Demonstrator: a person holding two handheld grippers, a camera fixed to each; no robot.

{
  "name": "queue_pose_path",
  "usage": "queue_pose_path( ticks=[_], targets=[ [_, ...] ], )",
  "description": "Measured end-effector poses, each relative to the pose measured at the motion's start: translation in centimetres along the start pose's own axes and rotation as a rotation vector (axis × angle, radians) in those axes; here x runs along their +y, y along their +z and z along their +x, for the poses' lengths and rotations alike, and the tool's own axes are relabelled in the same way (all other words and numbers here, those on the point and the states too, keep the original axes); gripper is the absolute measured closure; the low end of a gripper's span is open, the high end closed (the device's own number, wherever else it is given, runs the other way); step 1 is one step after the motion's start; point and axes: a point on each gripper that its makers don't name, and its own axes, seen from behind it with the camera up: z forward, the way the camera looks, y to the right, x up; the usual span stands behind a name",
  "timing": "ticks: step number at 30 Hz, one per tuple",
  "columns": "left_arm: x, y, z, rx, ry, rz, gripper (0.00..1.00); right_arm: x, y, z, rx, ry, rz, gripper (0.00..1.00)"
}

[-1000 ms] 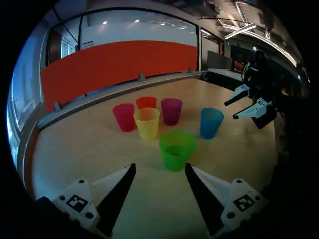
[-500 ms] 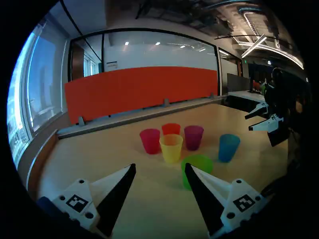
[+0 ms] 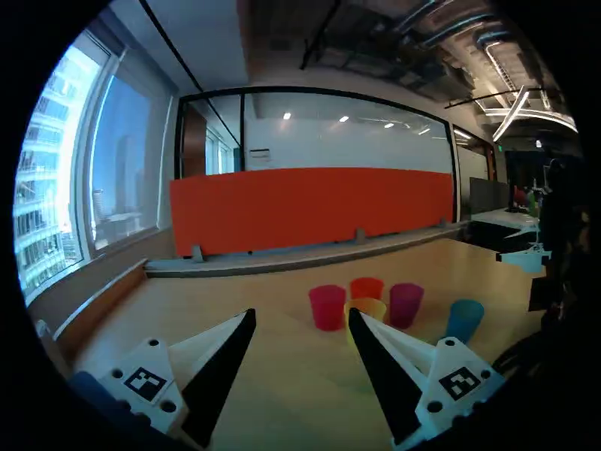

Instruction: Pour water

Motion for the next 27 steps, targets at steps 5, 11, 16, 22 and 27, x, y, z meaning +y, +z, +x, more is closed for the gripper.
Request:
queue_pose_path(
  ticks=[5, 11, 16, 22, 27],
  targets=[
    [-0.9, -0.1, 1.7, 0.064, 0.005, 0.067, 0.09, 1.5, -0.1, 1.5, 0.074, 0.058, -0.095, 0.01],
    [-1.2, -0.3, 3.4, 0.122, -0.007, 0.112, 0.09, 2.9, -0.5, 3.1, 0.154, 0.145, -0.164, 0.01],
    [-1.3, -0.1, 3.4, 0.135, -0.030, 0.133, 0.09, 3.8, -0.8, 4.0, 0.195, 0.195, -0.198, 0.01],
    [-1.6, 0.0, 3.5, 0.140, -0.038, 0.147, 0.09, 4.4, -1.0, 4.2, 0.209, 0.215, -0.219, 0.01],
    [-1.6, 0.0, 3.6, 0.147, -0.051, 0.149, 0.09, 4.6, -1.1, 4.0, 0.207, 0.215, -0.229, 0.01]
  ],
)
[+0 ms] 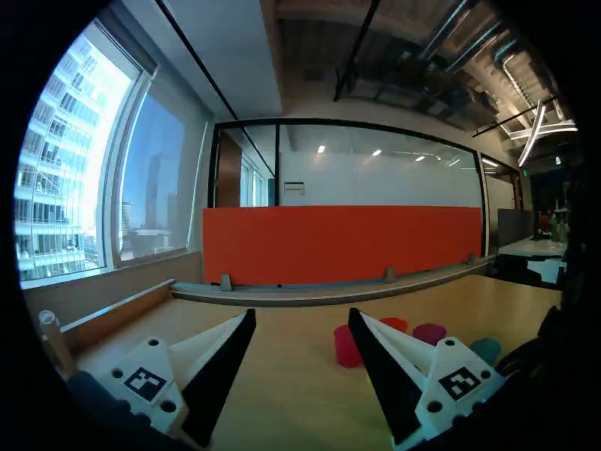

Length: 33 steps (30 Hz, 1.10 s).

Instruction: Pour water

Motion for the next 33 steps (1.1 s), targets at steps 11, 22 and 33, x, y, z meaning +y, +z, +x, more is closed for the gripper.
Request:
queue_pose_path(
  ticks=[11, 22, 33],
  targets=[
    [-0.6, 0.2, 0.1, 0.015, 0.018, 0.037, 0.09, 0.8, -0.1, 0.0, -0.003, -0.009, -0.029, 0.01],
    [-1.4, 0.0, -1.1, 0.023, 0.064, 0.079, 0.09, 0.9, -0.4, -0.3, -0.022, -0.014, -0.043, 0.01],
    [-1.5, -0.5, -2.9, 0.026, 0.042, 0.087, 0.09, 0.9, -0.7, -0.4, -0.035, -0.038, -0.057, 0.01]
  ],
)
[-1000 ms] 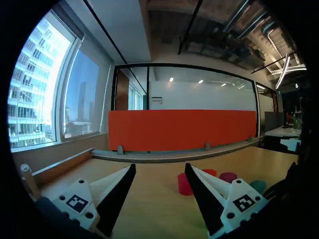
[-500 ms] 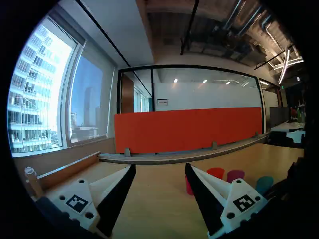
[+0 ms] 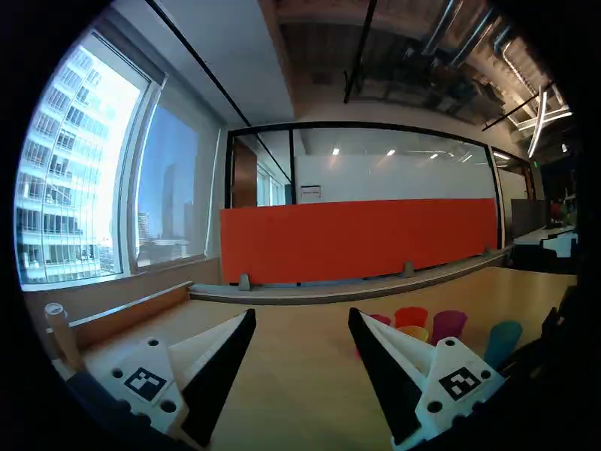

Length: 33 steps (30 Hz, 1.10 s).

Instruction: Pour water

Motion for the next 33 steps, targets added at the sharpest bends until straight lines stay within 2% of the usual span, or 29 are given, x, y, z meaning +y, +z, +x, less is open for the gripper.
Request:
queue_pose_path(
  ticks=[14, 33],
  targets=[
    [-0.8, -0.3, -2.9, -0.026, -0.006, 0.000, 0.09, 0.5, -0.3, 0.6, -0.001, -0.012, -0.019, 0.01],
    [-0.7, 0.0, -5.1, -0.046, -0.014, -0.013, 0.09, 0.0, -0.3, 1.2, 0.005, -0.026, -0.021, 0.01]
  ],
)
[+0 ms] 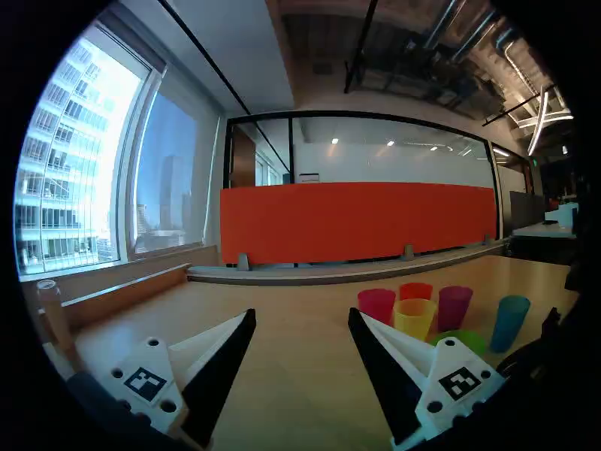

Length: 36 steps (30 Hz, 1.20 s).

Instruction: Pour water

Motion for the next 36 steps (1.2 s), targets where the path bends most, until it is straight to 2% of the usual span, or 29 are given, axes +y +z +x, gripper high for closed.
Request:
queue_pose_path(
  ticks=[8, 17, 36],
  targets=[
    [0.0, 0.2, -0.7, -0.010, -0.002, -0.005, 0.09, 0.3, 0.1, -0.1, -0.002, 0.002, -0.005, 0.01],
    [0.1, 0.4, -1.2, -0.024, -0.029, -0.016, 0.09, 0.2, 0.1, -0.2, -0.003, 0.003, -0.005, 0.01],
    [0.4, 0.7, -1.3, -0.026, -0.029, -0.034, 0.09, 1.0, -0.1, -0.4, 0.001, 0.002, -0.007, 0.01]
  ],
)
